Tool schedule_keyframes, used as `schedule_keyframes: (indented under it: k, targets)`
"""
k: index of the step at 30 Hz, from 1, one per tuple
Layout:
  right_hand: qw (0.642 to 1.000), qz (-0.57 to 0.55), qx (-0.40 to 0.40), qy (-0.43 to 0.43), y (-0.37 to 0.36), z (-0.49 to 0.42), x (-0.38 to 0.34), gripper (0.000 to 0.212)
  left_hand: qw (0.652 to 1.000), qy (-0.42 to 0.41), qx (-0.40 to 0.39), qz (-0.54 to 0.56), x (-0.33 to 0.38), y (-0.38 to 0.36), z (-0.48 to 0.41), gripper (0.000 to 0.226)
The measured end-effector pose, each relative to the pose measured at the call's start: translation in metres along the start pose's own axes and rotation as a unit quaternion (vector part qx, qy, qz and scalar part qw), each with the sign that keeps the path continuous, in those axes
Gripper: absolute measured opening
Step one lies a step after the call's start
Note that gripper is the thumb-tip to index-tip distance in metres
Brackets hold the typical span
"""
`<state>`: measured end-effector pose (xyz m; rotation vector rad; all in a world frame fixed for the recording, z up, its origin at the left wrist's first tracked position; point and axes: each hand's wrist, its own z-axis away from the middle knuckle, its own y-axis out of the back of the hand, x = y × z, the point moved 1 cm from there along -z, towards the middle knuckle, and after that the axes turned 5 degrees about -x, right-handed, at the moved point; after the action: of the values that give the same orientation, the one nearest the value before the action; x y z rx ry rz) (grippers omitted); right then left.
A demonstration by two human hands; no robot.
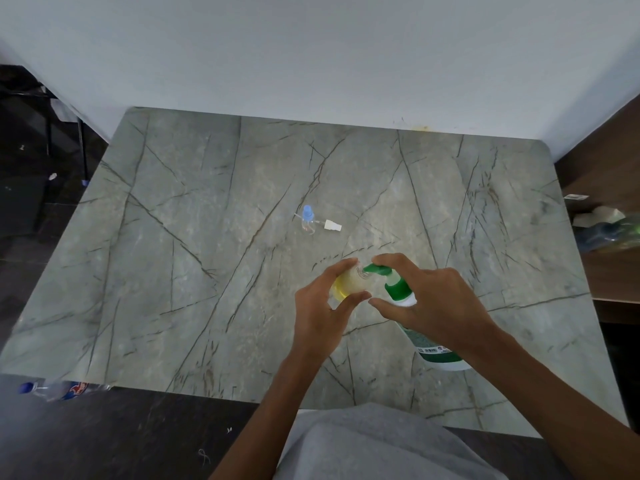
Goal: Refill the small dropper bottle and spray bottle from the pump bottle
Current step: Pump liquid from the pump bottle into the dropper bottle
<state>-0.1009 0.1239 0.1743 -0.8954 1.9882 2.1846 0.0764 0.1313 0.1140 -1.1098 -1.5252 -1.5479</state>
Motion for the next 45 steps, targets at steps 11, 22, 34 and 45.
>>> schedule_keyframes:
  k: [11,22,34,45]
  targets:
    - [0.998,0.054,0.014,0.013,0.0011,-0.0006,-0.0029,0.059,1.0,-0.003,-0.003,-0.004,-0.0008,-0.0017,0.0009,0.051]
    - [1.0,0.023,0.009,0.0,0.0003,0.0023,-0.0029,0.061,1.0,-0.012,0.01,-0.006,0.0032,0.0007,0.0013,0.05]
    - [0.999,0.026,0.023,0.01,0.0017,0.0022,-0.003,0.059,1.0,-0.026,0.003,-0.002,0.0024,0.0001,0.0044,0.05]
    - [0.999,0.034,0.002,0.006,-0.0001,0.0063,-0.0027,0.061,1.0,-0.016,-0.005,-0.007,0.004,0.0023,0.006,0.051]
